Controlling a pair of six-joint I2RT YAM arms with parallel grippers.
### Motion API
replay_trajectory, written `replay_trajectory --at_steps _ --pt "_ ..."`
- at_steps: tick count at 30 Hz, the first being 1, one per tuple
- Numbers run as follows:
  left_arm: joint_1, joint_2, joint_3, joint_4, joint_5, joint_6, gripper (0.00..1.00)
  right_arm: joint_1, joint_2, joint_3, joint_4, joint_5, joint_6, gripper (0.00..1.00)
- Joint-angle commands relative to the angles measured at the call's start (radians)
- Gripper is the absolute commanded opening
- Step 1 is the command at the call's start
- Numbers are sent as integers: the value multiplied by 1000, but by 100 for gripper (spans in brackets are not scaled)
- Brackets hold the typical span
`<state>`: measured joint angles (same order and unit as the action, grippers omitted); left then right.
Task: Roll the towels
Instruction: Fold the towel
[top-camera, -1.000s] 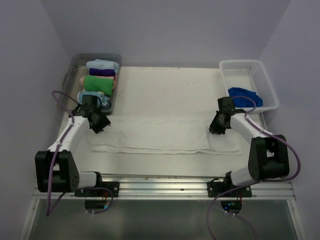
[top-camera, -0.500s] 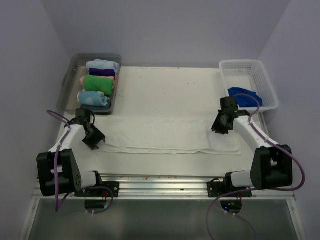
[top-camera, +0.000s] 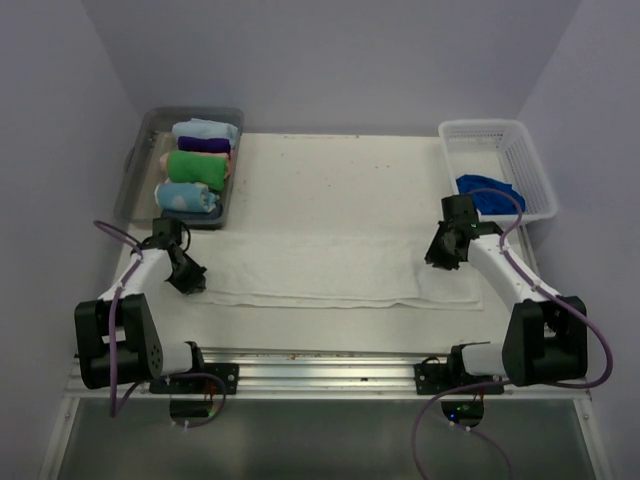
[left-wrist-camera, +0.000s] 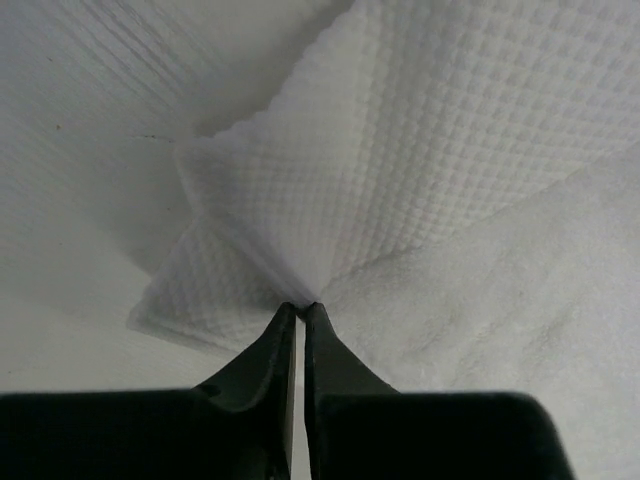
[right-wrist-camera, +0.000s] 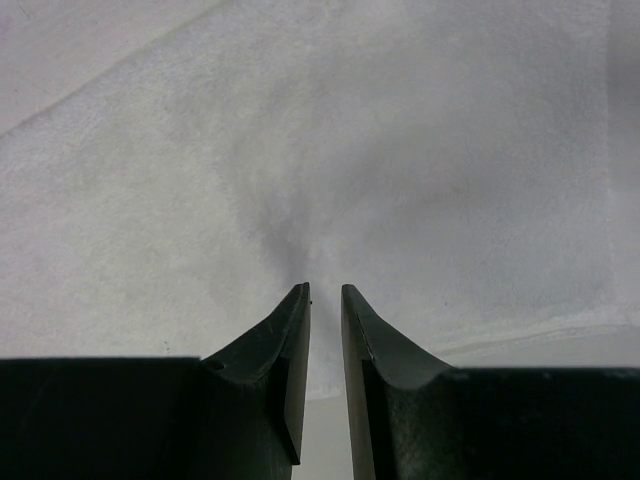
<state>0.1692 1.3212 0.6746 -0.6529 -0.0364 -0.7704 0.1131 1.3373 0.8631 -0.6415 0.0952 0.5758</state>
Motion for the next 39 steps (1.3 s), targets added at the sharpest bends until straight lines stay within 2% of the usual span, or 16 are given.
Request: replay_trajectory --at_steps 1,2,10,17,24,25,26,27,28,29,30,34,36,39 --pt "4 -25 31 12 -16 -3 3 5 -41 -1 -23 35 -2 23" --pt "4 -37 34 1 -16 0 0 3 -43 -1 -24 38 -1 23" --pt "4 -109 74 -115 -2 2 0 5 -62 -3 -56 64 7 23" --pt "4 -208 62 -215 -52 -4 0 3 -87 -6 -84 112 16 24" --pt "4 -122 10 -177 -16 0 0 -32 -82 -45 -95 121 35 26" --pt "4 -94 6 -166 7 8 7 -50 -87 -61 -99 95 38 28" --pt "6 -85 9 -160 24 19 25 -106 -92 -71 -99 77 38 32" --pt "4 -83 14 -153 61 38 35 -153 -96 -96 -96 46 30 34" --pt "4 -100 19 -139 72 43 39 -192 -111 -105 -95 -15 24 38" --pt "6 -112 38 -131 78 42 48 -264 -118 -114 -95 -40 13 39" --pt "4 -126 54 -128 76 42 48 -292 -124 -122 -95 -51 6 40" --pt "-5 -152 126 -67 82 60 41 -358 -125 -104 -112 -9 -17 41" --pt "-42 -128 180 -59 58 68 34 -371 -90 -61 -115 12 -30 41" --pt "-109 -64 233 -48 47 65 29 -371 -27 -13 -97 79 -57 46"
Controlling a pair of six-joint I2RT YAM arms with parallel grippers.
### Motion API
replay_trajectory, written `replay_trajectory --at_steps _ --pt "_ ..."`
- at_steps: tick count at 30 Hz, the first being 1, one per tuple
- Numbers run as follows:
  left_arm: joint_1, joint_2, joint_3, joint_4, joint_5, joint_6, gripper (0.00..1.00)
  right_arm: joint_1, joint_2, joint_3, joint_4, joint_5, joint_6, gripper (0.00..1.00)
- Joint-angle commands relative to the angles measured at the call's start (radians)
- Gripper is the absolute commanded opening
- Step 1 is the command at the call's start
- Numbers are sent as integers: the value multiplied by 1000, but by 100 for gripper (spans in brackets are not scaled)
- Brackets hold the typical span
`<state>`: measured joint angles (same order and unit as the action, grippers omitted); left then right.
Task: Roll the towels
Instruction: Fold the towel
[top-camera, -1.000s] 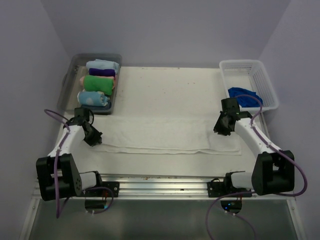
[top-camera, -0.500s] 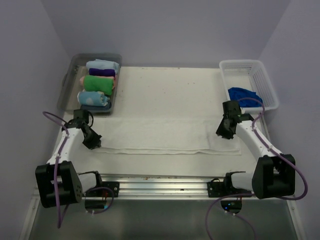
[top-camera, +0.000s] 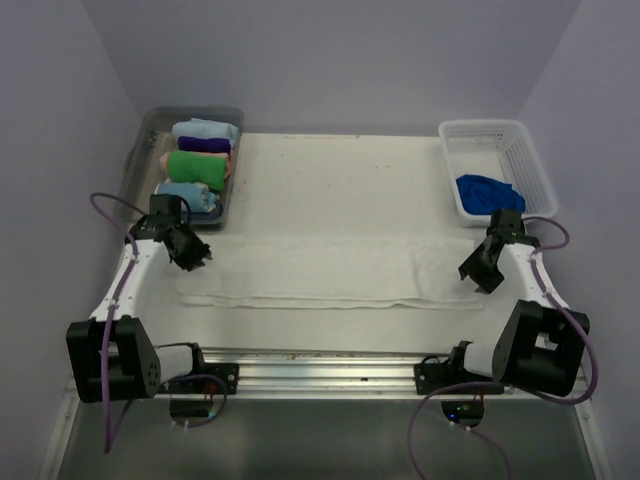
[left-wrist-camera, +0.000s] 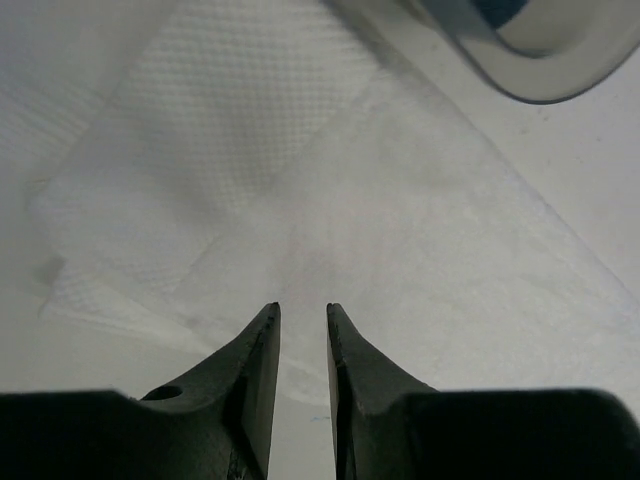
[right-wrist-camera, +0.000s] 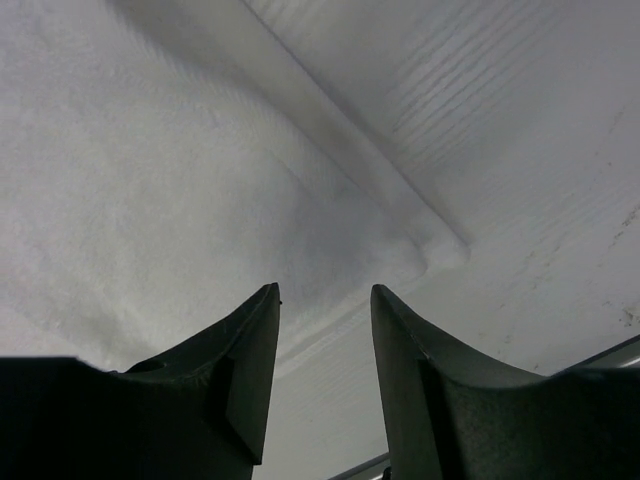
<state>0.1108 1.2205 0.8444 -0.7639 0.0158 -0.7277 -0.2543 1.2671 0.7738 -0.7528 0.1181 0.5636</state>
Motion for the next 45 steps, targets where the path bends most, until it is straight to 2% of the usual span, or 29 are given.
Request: replay_trajectory --at_steps 1,6,13,15,16,19,24,30,33,36,37,45 --pt "-66 65 67 78 -1 22 28 -3 63 90 17 66 -54 49" --pt "-99 135 33 120 15 20 27 -3 179 130 36 100 -102 61" --pt "-95 218 -16 149 18 13 23 -3 314 82 119 51 -91 58" --pt "-92 228 -24 152 24 17 23 -3 334 65 142 45 -85 44" --pt "-91 231 -27 155 24 19 23 -3 336 59 148 41 -84 29" --pt "-83 235 -42 163 24 17 23 -3 299 39 148 52 -77 0" --pt "-85 257 -79 204 52 5 23 -2 99 48 98 88 -80 0" --pt "-100 277 -145 255 85 -29 22 12 -99 103 -3 64 -91 0" --pt "-141 287 -165 274 101 -44 22 32 -178 136 -34 29 -79 0" --pt "-149 301 -177 288 110 -49 21 98 -219 185 -63 17 -50 0" --pt "-154 306 -182 293 115 -49 21 154 -230 200 -66 26 -41 0" --pt "-224 343 -195 330 138 -82 21 415 -198 375 -80 71 84 0"
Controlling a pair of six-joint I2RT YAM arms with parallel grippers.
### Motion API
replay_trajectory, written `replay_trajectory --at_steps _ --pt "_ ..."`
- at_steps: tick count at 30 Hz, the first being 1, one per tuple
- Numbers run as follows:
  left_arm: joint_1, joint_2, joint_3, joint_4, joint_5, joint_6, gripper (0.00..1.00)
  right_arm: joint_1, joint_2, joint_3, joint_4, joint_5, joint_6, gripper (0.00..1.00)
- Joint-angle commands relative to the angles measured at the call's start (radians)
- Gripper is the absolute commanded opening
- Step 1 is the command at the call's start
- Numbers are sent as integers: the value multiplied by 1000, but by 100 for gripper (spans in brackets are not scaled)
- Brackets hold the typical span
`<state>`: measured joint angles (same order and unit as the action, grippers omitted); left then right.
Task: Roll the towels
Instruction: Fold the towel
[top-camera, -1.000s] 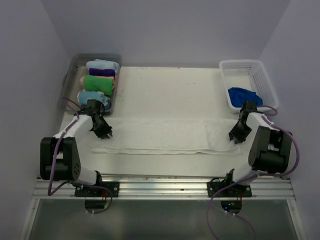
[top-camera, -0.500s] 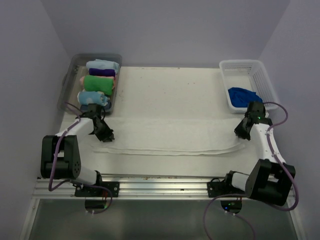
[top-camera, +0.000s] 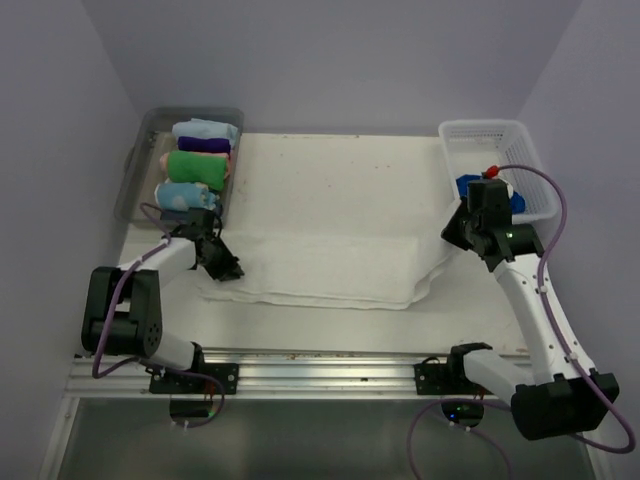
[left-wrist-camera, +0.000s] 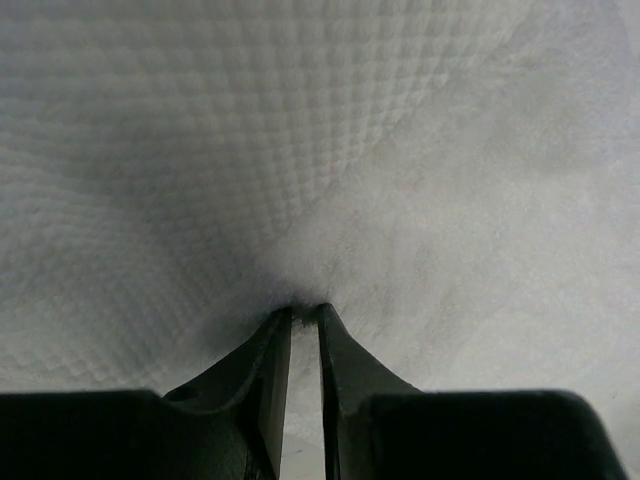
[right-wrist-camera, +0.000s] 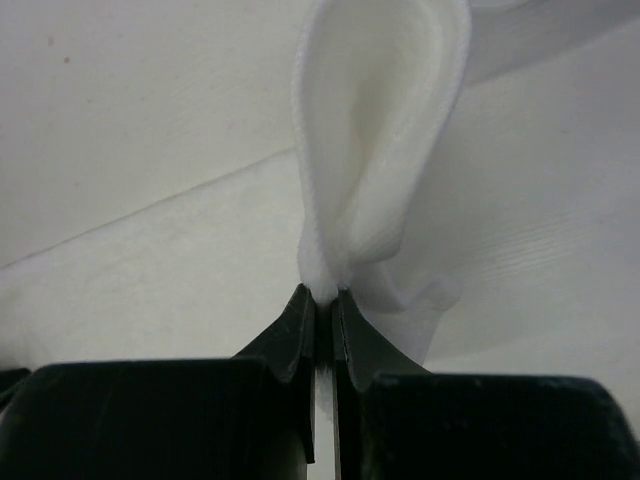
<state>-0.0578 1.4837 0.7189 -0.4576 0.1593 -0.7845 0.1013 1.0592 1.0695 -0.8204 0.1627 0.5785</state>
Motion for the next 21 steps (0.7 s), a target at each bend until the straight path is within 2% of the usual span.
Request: replay_trajectory --at_steps 1,6,8,13,16,21 --pt "-68 81 -75 30 -3 -33 21 90 13 95 -17 32 73 0" --pt "-167 111 -72 79 11 -107 21 106 18 181 -48 84 60 0" --pt "-249 139 -38 83 8 -140 21 106 19 210 -65 110 37 0" --pt "-462 298 124 93 9 -186 20 106 5 248 -79 75 1 0" --pt "-552 374 237 56 6 -194 19 107 7 271 -85 37 -15 0" --pt "-564 304 292 -54 -73 -161 20 130 42 354 -94 -69 -77 0"
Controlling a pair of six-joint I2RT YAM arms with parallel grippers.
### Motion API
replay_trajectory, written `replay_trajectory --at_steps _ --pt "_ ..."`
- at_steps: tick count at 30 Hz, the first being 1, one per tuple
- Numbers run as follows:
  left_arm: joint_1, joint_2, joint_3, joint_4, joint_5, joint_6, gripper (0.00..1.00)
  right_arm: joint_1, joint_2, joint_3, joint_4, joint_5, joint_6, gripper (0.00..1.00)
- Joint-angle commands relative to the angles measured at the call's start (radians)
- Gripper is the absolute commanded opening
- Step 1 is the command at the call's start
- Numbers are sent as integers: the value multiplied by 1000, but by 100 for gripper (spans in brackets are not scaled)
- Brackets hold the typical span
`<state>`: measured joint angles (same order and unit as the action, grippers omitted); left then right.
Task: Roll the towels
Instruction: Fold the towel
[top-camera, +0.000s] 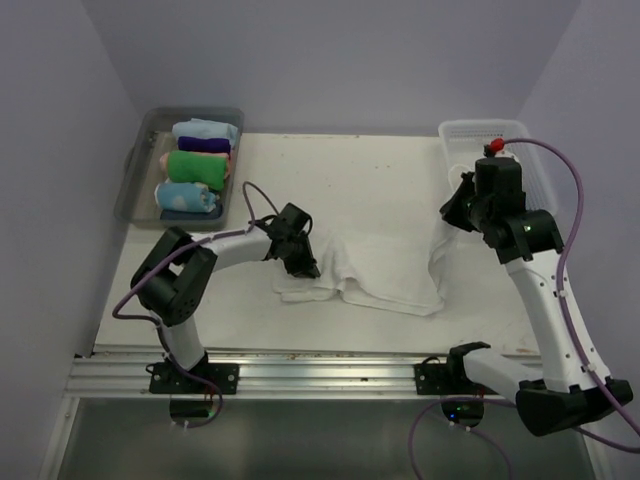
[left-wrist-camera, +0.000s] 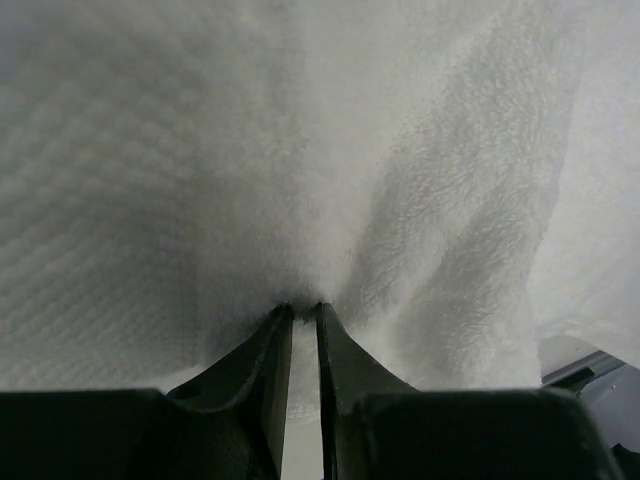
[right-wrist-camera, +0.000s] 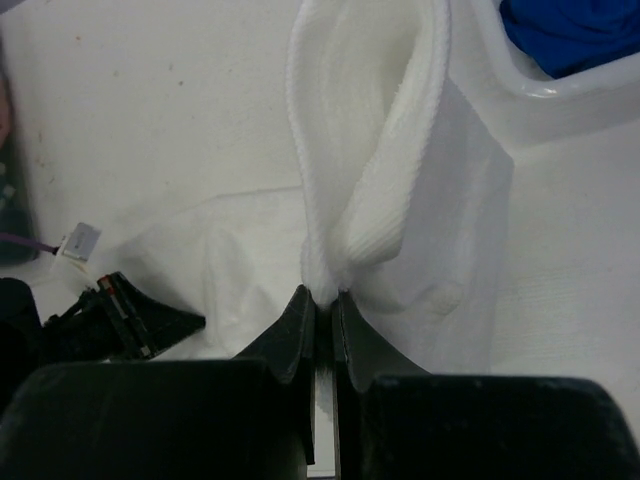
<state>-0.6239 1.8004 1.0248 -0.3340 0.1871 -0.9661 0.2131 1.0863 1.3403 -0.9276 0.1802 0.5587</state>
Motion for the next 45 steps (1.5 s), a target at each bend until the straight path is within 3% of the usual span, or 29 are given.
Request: replay_trajectory --at_steps 1,13,21,25,28,34,41,45 --pt "13 -35 -17 -192 -110 29 20 43 24 97 16 -109 -71 0" --pt "216 -265 -132 -319 -229 194 20 501 305 280 70 27 -83 0" --pt "225 -378 -68 -411 -293 239 22 554 362 240 131 24 -33 0" --pt "248 -371 -124 -396 -311 237 22 554 328 232 121 71 -22 0" --pt "208 -339 -195 -294 -272 205 21 551 305 227 90 136 -22 0" --pt "15 -170 -124 -212 -242 113 20 494 209 220 30 209 -22 0" --pt "-152 38 99 -198 -216 95 18 419 135 272 -72 242 -91 0" --pt "-172 31 146 -220 -210 105 18 419 139 310 -103 255 -111 0"
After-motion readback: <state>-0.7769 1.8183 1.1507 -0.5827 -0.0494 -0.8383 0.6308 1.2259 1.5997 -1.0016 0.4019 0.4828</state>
